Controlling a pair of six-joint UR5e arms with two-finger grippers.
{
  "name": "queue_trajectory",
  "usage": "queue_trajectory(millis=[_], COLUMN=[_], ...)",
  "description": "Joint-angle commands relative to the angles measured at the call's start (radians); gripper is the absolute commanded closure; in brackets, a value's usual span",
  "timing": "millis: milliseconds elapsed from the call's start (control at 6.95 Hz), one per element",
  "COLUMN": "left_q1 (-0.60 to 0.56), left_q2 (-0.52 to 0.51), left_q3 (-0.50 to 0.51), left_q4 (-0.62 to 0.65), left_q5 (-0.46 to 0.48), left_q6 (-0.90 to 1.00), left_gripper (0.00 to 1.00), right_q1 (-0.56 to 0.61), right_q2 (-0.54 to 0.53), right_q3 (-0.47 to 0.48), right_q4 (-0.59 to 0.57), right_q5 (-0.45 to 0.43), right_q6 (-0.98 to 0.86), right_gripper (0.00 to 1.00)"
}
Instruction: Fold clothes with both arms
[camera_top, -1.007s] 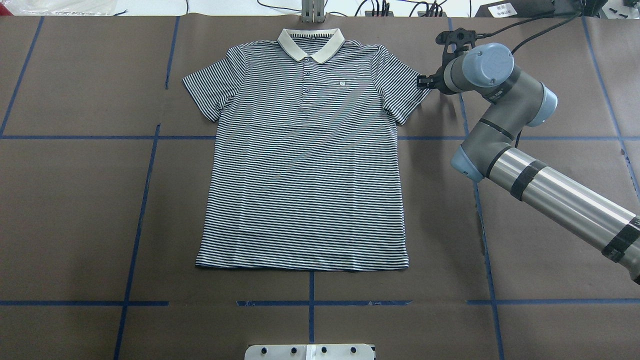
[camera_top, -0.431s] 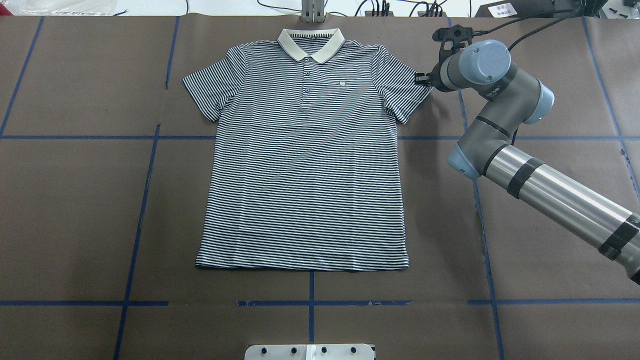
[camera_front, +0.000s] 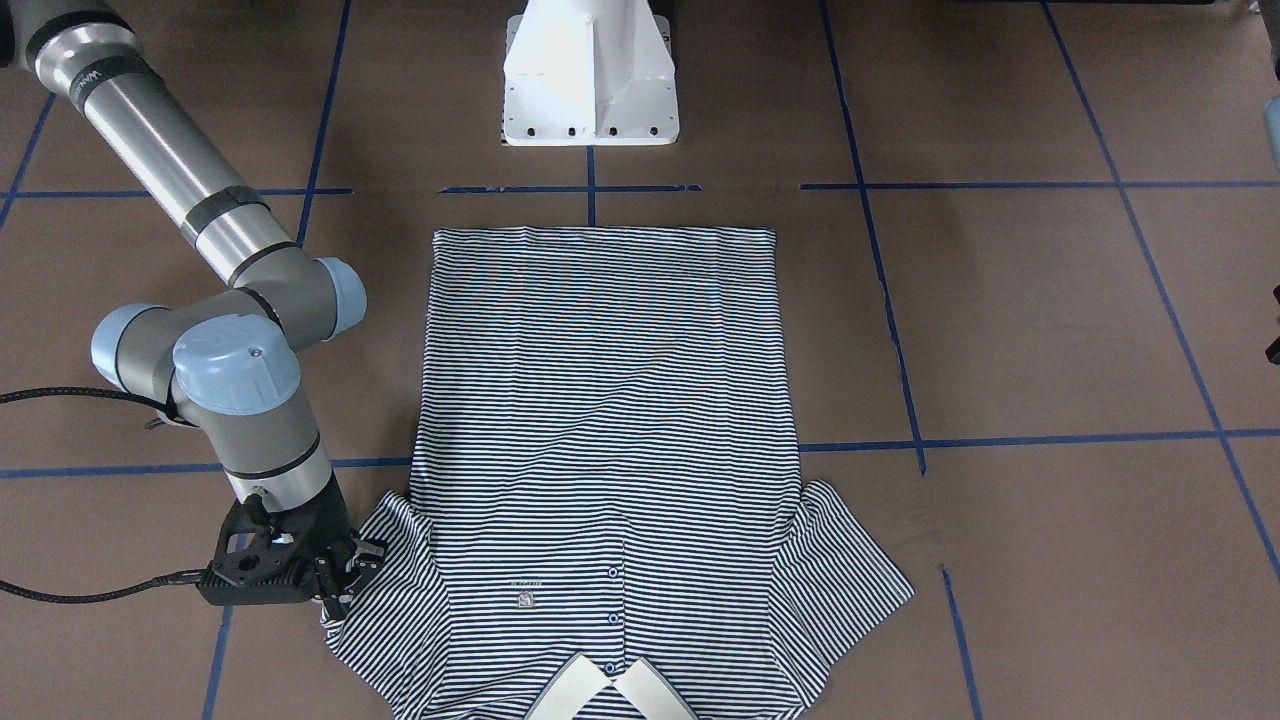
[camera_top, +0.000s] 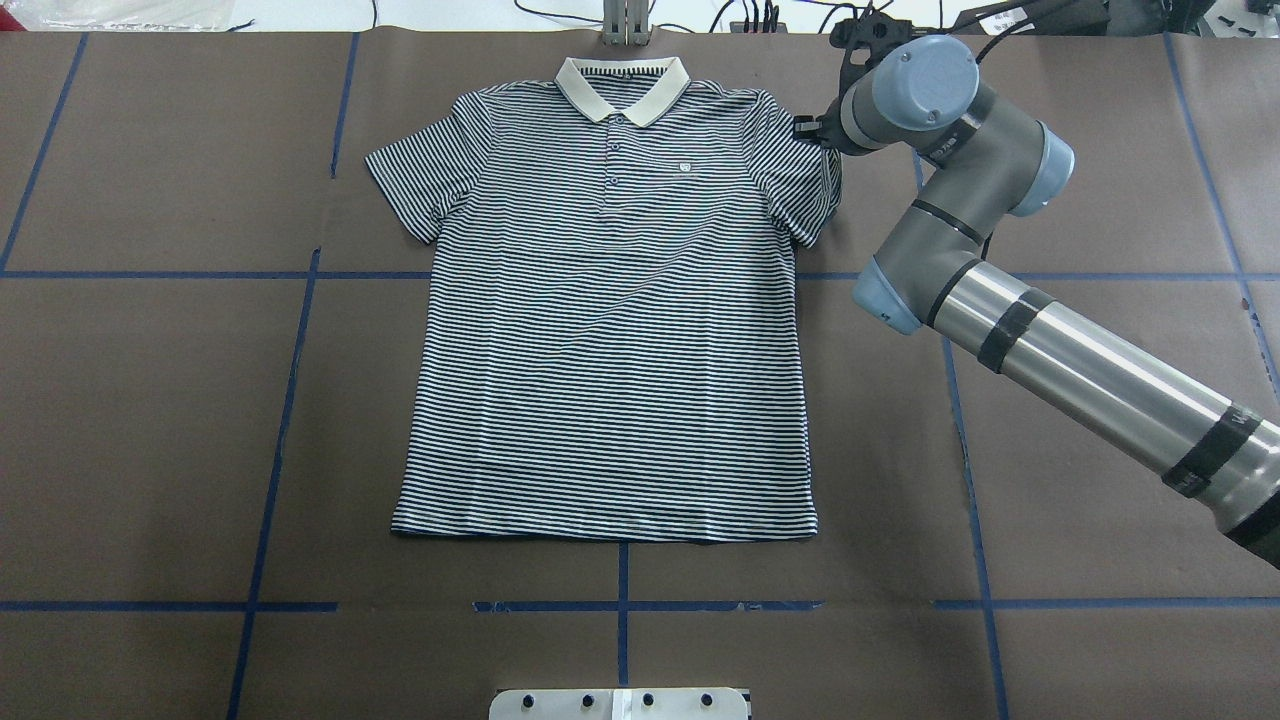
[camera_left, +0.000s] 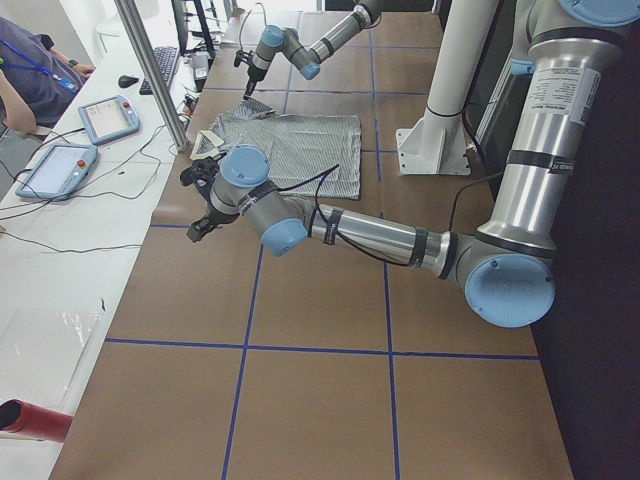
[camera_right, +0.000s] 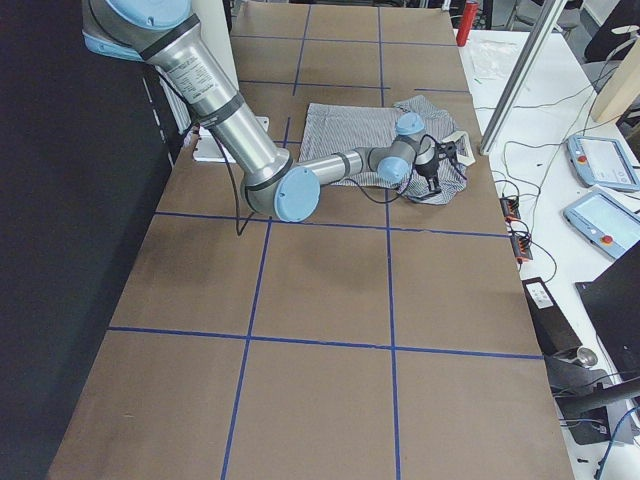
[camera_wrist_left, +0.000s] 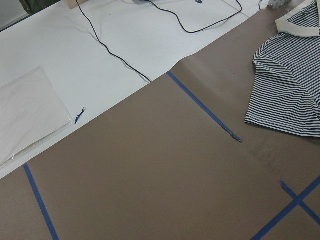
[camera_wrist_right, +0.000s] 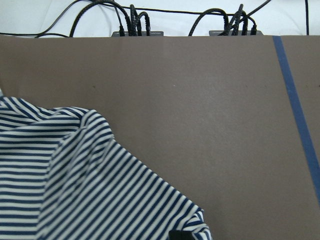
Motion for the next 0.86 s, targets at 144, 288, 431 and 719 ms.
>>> queue_trajectory(millis=[144, 288, 431, 719], left_q1=[-0.001, -0.001, -0.001, -0.001], left_q2=[0.0, 0.0, 0.0, 0.0], left_q3=[-0.002, -0.002, -0.004, -0.005], left_q4=[-0.001, 0.0, 0.0, 0.0], left_q5=[0.0, 0.0, 0.0, 0.0], left_q6=[0.0, 0.0, 0.0, 0.0], left_gripper=[0.0, 0.0, 0.0, 0.0], right_q1=[-0.081, -0.109, -0.123, -0.129], right_q2=[0.168, 0.211, 0.219, 0.22], right_q3=[-0.048, -0.091, -0.096, -0.1], right_q4=[-0.155, -0.153, -0.153, -0.152], right_q5=[-0.156, -0.206, -0.214, -0.216], right_q6=[0.156, 0.168, 0.169, 0.172], right_gripper=[1.0, 1.0, 1.0, 1.0])
